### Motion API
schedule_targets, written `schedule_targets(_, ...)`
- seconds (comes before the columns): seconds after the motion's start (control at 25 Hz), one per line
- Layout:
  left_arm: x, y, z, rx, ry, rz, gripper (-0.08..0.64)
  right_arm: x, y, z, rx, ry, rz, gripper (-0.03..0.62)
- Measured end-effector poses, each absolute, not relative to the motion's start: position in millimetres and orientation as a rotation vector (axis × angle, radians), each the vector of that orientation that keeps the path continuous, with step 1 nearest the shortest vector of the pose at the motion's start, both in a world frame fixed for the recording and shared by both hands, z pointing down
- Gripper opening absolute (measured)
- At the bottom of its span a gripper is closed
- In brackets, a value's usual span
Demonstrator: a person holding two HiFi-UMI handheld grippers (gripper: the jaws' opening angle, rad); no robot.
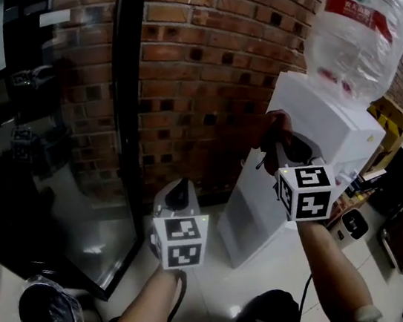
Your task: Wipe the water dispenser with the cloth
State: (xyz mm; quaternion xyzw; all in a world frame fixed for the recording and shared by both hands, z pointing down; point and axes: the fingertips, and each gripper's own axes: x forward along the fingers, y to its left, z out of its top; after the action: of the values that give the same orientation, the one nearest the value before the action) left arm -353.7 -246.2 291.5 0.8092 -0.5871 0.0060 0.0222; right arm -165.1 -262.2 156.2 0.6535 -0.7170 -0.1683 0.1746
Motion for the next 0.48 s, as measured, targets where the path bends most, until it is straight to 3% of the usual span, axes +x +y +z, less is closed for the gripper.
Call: schedule_targets(0.48,-349,-252,235,2.596,-1.670,-0.111,0.000,-153,-338,84,2.220,-2.023,-0.303,0.084)
